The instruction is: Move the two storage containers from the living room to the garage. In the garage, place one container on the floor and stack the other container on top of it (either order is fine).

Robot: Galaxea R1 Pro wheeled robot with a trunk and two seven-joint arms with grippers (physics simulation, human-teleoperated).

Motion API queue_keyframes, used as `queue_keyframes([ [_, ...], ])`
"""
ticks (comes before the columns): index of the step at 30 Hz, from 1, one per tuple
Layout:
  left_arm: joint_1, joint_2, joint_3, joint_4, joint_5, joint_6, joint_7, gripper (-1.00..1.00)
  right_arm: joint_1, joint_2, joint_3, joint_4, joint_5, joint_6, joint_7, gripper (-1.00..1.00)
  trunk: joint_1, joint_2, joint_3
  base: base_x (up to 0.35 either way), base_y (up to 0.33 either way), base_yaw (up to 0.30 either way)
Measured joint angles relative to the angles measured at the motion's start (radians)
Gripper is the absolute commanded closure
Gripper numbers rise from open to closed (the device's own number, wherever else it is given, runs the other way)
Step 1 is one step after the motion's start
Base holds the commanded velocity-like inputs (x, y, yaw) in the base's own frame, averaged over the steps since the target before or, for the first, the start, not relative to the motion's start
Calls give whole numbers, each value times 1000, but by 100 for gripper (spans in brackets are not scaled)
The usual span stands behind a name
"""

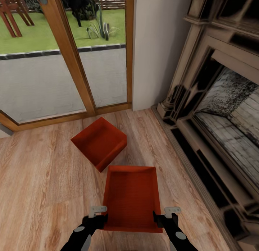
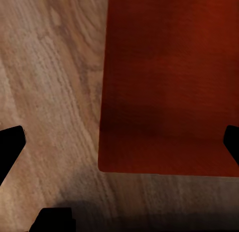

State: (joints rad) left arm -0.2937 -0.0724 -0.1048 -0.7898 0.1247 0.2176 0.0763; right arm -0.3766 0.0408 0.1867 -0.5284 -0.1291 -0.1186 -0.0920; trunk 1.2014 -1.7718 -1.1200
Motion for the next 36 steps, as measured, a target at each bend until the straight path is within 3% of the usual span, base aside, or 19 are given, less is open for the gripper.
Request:
queue_keyframes([
  [4,-1,7,0,-24,-53,4,0,-100,0,0,0,0,0,0,0,-100,0,0,0,0,0,0],
  [7,0,4,0,-32,-129,5,0,-100,1,0,0,0,0,0,0,-100,0,0,0,0,0,0],
  [10,-1,2,0,-33,-146,4,0,-100,1,0,0,0,0,0,0,-100,0,0,0,0,0,0],
  [25,-1,1,3,-32,-148,-2,-2,-100,1,0,2,0,1,0,-4,-100,0,0,0,0,0,0],
  [36,0,1,3,-33,-147,-2,-1,-100,0,0,2,0,1,0,-3,-100,42,-77,-34,0,0,0],
])
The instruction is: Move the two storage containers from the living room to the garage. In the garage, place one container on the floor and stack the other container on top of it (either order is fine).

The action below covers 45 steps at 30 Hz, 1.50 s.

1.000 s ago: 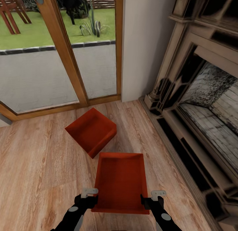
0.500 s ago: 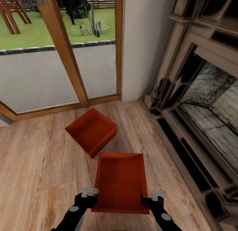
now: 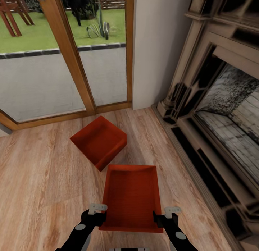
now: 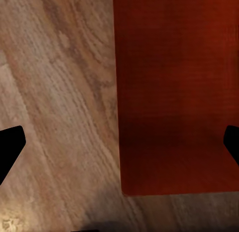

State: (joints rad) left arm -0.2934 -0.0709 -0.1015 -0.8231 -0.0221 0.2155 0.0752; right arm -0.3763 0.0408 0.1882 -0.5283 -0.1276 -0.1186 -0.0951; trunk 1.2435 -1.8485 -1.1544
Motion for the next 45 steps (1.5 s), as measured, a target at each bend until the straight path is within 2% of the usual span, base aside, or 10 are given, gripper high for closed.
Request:
queue_keyframes([
  [7,-1,0,0,-1,0,0,0,-100,1,0,0,0,0,0,0,-100,27,-49,-22,0,0,0],
  [13,-1,-1,0,-1,0,0,0,-100,0,0,0,1,0,0,0,-100,27,-49,-22,0,0,0],
  [29,-1,-2,0,-1,0,1,0,-100,0,0,0,5,-5,0,-2,-100,88,-161,-72,0,0,0],
  [34,-1,-3,0,-1,0,1,0,-100,1,0,0,7,-7,0,-4,-100,88,-161,-72,0,0,0],
  [45,0,-3,0,-1,1,1,0,-100,0,0,0,8,-7,0,-5,-100,127,-231,-103,0,0,0],
])
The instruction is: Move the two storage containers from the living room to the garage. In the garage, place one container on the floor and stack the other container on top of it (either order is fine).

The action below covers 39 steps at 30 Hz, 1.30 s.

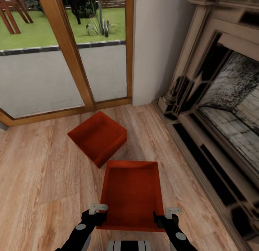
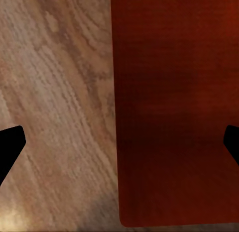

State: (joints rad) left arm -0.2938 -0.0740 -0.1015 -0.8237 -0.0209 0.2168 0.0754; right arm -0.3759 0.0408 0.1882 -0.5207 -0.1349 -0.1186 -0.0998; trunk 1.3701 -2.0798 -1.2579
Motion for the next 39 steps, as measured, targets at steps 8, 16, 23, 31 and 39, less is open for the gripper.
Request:
queue_keyframes([
  [8,0,0,0,0,0,0,0,-100,0,0,0,0,2,0,0,-100,11,-21,-9,0,0,0],
  [16,0,0,0,0,0,0,-1,-100,0,0,0,0,3,0,0,-100,42,-77,-34,0,0,0],
  [23,0,0,0,1,0,0,0,-100,1,0,0,0,3,0,0,-100,69,-126,-56,0,0,0],
  [31,0,0,0,1,0,0,0,-100,0,0,0,0,4,0,0,-100,77,-140,-63,0,0,0],
  [39,0,1,1,2,-1,-1,-1,-100,0,0,0,0,4,0,0,-100,77,-140,-63,0,0,0],
])
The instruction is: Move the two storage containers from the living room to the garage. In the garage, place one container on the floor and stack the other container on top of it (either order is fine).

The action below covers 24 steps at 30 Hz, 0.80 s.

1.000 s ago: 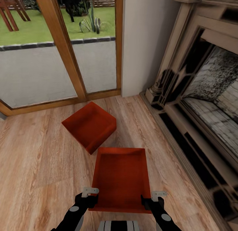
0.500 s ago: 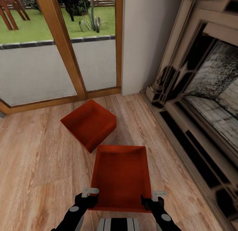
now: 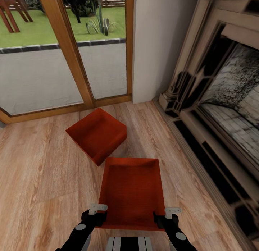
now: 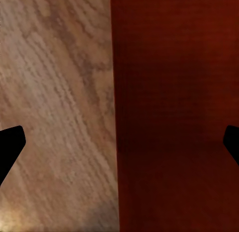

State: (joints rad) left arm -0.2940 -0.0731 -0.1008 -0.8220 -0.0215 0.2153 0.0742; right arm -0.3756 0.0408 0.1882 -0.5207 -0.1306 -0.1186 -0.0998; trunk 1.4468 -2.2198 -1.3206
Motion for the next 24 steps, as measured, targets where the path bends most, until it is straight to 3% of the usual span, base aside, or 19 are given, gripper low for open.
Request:
queue_keyframes([
  [7,0,4,9,2,-1,0,-1,-100,-1,0,0,0,0,0,0,-100,0,0,0,0,0,0],
  [14,0,6,84,8,-2,-4,1,-100,0,0,0,0,0,0,0,-100,0,0,0,0,0,0],
  [24,0,-3,93,15,-1,-7,1,-100,-1,0,0,0,0,0,0,-100,0,0,0,0,0,0],
])
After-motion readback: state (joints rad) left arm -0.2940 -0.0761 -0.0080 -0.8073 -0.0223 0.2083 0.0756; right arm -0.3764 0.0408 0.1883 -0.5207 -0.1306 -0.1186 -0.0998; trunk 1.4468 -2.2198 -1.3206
